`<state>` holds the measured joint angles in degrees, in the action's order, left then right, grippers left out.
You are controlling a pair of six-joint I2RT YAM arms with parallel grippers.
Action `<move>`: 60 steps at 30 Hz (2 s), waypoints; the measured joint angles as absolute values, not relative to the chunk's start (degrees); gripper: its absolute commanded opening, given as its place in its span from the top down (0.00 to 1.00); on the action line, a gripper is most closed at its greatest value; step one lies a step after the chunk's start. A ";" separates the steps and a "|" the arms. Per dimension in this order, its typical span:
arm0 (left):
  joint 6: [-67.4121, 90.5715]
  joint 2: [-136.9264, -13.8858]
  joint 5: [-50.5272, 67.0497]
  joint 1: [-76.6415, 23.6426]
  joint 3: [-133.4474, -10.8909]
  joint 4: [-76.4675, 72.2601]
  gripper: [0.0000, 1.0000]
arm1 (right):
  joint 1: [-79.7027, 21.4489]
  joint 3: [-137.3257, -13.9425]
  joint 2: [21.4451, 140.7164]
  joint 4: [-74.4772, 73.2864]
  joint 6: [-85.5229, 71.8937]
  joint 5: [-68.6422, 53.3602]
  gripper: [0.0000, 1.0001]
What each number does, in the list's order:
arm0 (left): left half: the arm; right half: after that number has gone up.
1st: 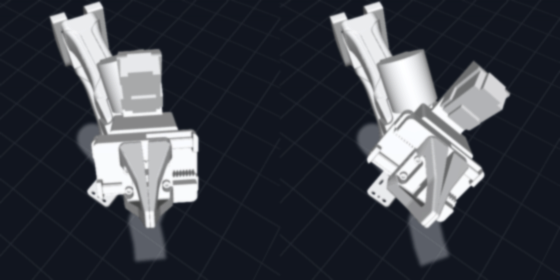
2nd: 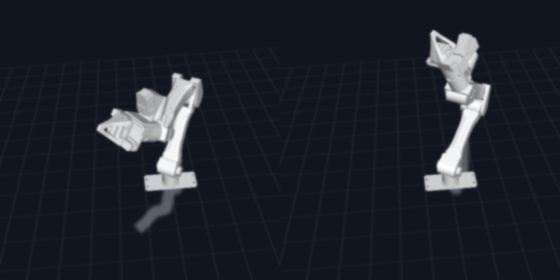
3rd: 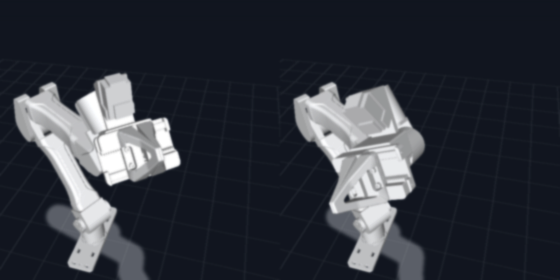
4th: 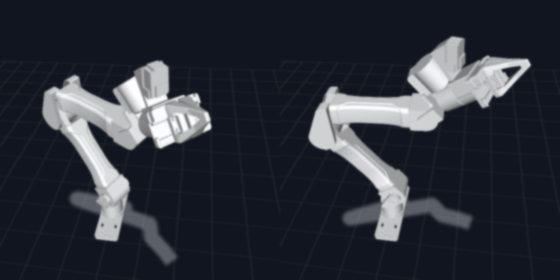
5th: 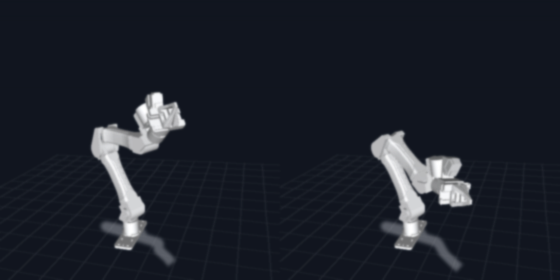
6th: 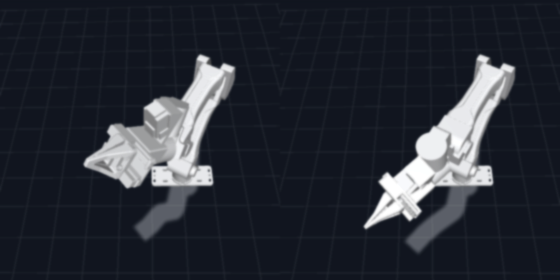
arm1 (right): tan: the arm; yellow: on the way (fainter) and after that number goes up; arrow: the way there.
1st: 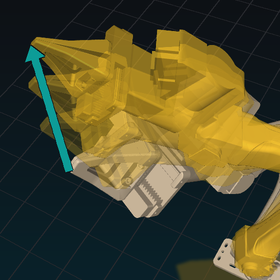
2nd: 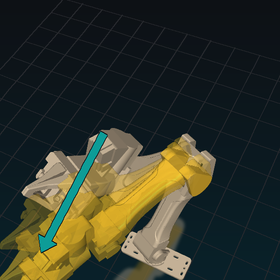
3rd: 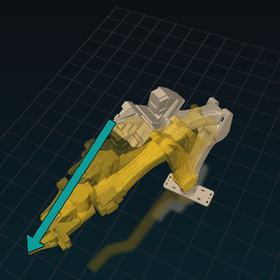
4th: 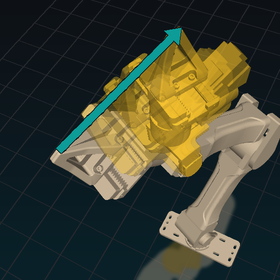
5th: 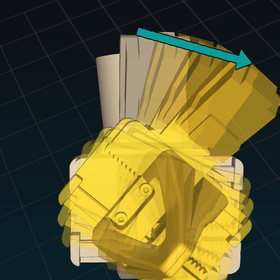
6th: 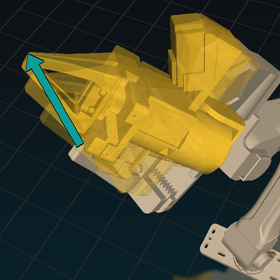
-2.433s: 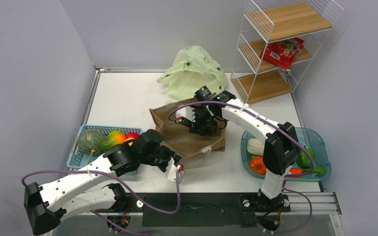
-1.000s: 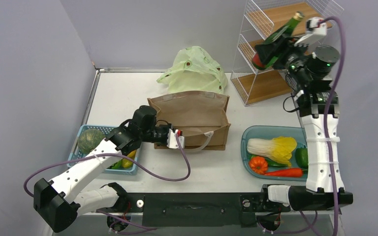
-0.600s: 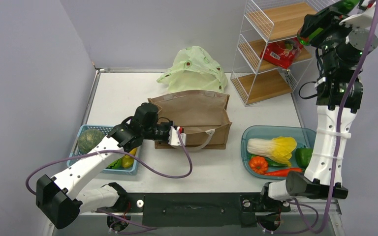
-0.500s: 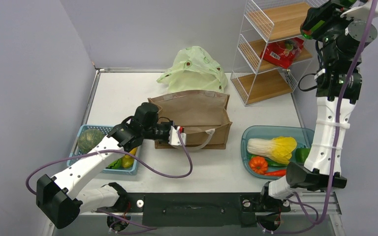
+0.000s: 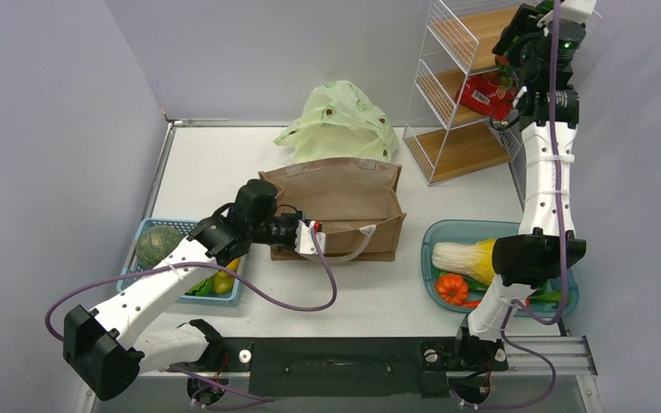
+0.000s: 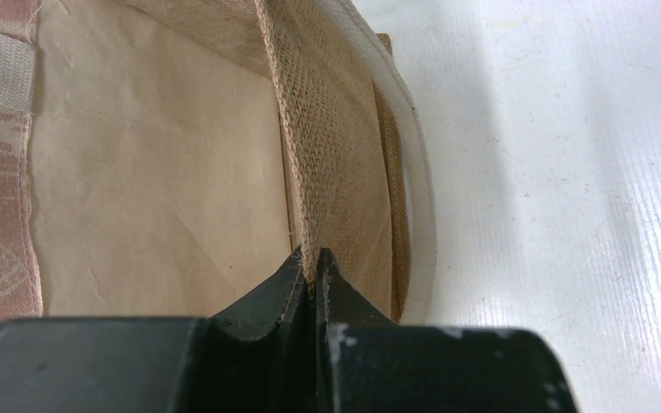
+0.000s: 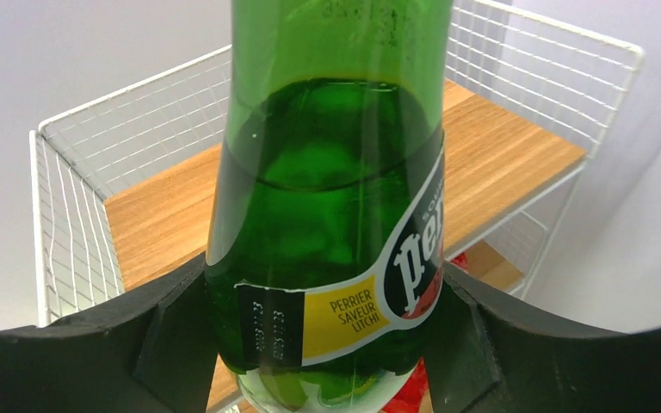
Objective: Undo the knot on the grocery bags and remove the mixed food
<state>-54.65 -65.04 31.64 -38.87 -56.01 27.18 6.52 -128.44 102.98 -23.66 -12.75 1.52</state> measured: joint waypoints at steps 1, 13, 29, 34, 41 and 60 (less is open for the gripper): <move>-54.65 -65.04 31.59 -38.87 -56.01 27.18 1.00 | 6.07 -128.77 103.81 -23.62 -12.29 1.65 1.00; -54.65 -64.77 31.53 -38.81 -55.99 27.27 1.00 | 2.17 -133.67 109.19 -17.78 -7.40 4.45 1.00; -54.63 -63.31 31.33 -37.74 -54.94 27.31 1.00 | 1.80 -134.80 114.19 -12.05 -8.34 7.14 0.95; -54.59 -63.31 31.33 -37.71 -54.89 27.20 1.00 | 1.78 -134.80 114.24 -11.97 -8.60 8.21 0.78; -54.37 -63.31 31.31 -37.71 -54.89 27.22 1.00 | 1.89 -134.80 114.26 -11.86 -10.41 8.19 0.67; -54.39 -63.31 31.03 -37.69 -54.89 27.24 1.00 | 1.89 -135.00 115.83 -8.80 -11.46 8.10 0.58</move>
<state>-54.39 -63.31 31.03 -37.69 -54.89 27.24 1.89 -135.00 115.83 -8.80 -11.46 8.10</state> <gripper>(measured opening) 0.010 0.663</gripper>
